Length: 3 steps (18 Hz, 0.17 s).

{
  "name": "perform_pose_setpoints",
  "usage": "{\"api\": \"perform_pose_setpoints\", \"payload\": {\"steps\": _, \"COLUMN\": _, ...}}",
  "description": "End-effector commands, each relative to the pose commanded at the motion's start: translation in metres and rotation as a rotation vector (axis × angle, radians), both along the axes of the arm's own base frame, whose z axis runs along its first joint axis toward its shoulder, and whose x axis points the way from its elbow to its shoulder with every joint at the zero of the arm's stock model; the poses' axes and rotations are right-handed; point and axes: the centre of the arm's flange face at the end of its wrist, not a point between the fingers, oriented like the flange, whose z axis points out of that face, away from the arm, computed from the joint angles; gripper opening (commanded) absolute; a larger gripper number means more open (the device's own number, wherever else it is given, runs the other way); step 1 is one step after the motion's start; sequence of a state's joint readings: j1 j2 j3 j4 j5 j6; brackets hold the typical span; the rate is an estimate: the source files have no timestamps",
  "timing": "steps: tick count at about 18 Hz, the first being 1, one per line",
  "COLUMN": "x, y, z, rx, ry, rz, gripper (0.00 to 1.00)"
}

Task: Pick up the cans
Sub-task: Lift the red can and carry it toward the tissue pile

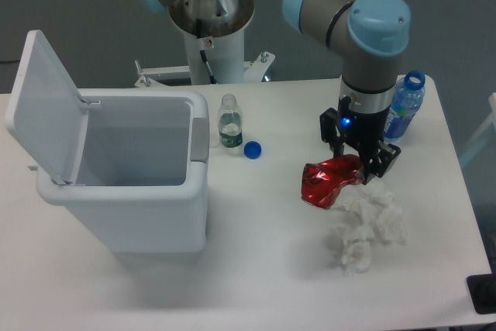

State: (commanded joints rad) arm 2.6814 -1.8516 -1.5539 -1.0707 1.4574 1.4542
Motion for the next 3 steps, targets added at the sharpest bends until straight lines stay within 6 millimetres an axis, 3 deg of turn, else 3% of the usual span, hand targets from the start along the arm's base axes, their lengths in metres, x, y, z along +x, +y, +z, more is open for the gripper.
{"api": "perform_pose_setpoints", "payload": {"steps": 3, "x": -0.0032, "y": -0.0054, "z": 0.0041, "rx": 0.023, "ry": -0.004, "rz": 0.008, "gripper": 0.48}}
